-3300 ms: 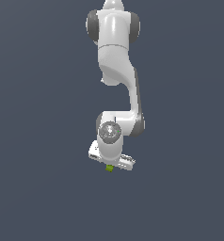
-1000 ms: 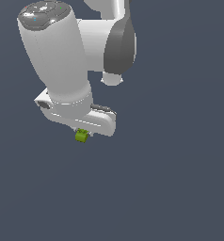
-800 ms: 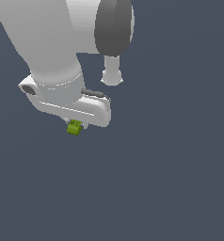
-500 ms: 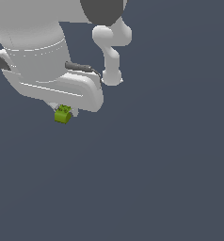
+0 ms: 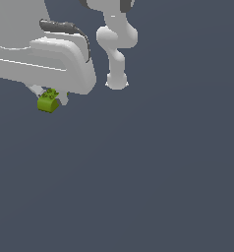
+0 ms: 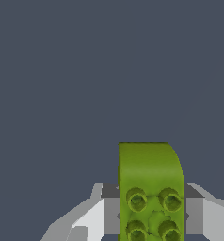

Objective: Pick up the object and move it to a goal position.

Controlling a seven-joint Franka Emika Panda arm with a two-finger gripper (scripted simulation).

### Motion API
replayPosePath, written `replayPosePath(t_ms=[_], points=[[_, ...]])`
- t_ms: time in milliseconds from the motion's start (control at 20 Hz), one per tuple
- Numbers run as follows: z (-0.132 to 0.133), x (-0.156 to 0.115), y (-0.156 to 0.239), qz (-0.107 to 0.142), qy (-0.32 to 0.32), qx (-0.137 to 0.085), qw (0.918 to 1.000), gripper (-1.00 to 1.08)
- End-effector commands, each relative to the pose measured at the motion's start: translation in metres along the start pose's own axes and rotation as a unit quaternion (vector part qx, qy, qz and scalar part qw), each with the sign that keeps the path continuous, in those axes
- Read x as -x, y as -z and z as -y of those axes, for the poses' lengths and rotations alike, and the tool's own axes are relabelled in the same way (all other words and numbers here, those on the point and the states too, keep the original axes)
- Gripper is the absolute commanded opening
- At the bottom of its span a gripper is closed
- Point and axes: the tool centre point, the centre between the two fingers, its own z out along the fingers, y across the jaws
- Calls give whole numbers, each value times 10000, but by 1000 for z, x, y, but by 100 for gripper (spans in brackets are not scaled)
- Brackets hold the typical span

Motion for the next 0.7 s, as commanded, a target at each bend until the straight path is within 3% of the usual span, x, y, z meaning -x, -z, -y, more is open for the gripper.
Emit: replayPosePath(t_ms=[0,650], points=[[-3,-1,10,3,2,1,10000,-100],[-8,-4,28,3,2,1,10000,-100]])
